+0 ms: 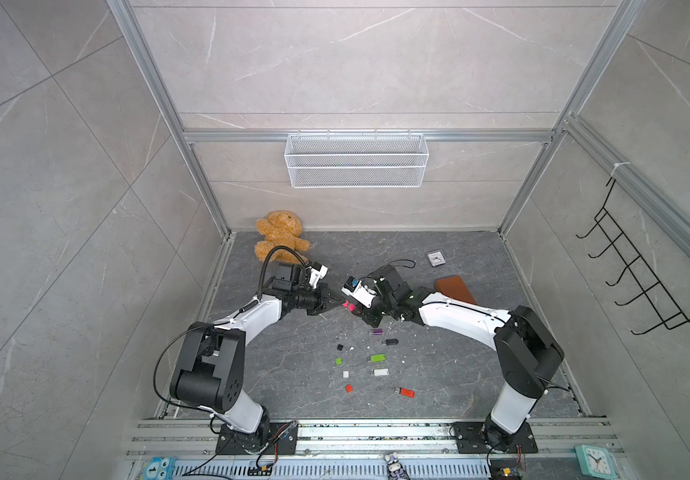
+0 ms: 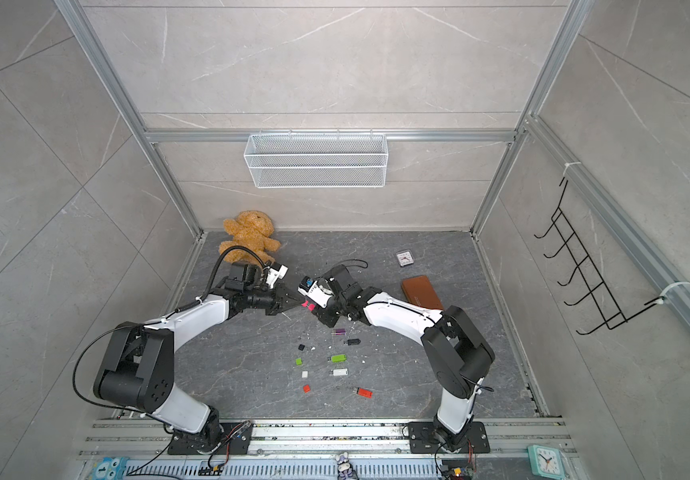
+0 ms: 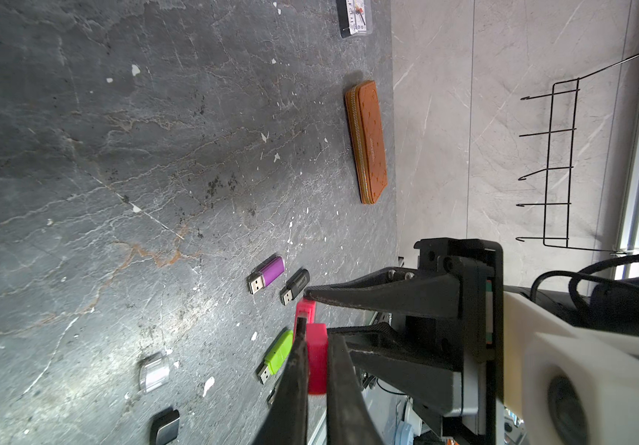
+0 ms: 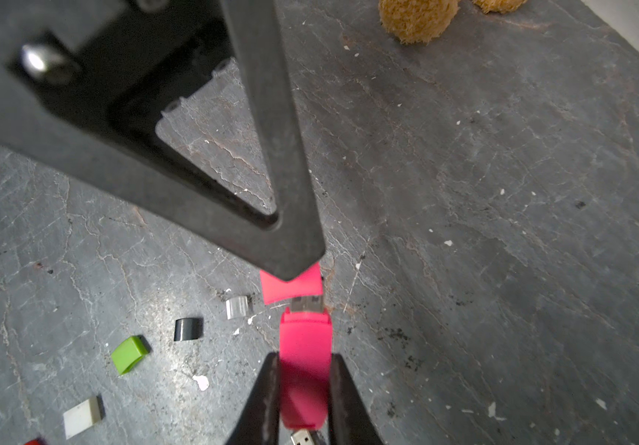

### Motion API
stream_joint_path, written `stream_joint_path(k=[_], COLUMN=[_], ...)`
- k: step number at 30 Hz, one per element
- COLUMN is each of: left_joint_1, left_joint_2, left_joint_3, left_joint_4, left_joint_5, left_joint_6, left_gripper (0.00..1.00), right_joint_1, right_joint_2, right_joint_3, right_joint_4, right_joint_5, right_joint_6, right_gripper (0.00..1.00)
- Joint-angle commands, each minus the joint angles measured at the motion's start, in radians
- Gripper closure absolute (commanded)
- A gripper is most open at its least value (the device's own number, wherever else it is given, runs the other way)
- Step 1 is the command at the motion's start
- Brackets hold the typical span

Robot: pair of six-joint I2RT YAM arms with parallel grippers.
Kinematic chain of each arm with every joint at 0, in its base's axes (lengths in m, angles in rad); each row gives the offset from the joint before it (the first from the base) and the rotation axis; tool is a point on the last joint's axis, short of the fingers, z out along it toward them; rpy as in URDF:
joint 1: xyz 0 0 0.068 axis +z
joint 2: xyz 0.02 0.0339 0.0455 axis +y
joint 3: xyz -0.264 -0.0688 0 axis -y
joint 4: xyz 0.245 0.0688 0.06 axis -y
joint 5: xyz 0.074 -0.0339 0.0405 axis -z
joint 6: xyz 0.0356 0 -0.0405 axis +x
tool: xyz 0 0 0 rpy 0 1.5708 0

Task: Close the usb drive cover
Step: Close the cover of the USB drive.

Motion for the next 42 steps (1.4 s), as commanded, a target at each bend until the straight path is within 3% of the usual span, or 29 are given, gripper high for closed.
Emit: stream_joint_path(k=[1,42], left_joint_1=[-0.008,-0.009], left_joint_2=[-0.038,-0.044], left_joint_3=[-0.008,0.004], left_joint_4=[-0.035,-0.009], left_joint_5=[-0.012,-0.012], left_joint_6=[0.045,0.035], left_gripper=[1.0,1.0], right_joint_1=[0.009,0.012], right_joint_2=[-0.038,-0.05], right_joint_3=[-0.007,-0.014], right_joint_4=[0.042,0.019], right_joint_5=[-0.01,-0.005], right_joint_6=[0.013,0.024], right_gripper=[0.86,0.86])
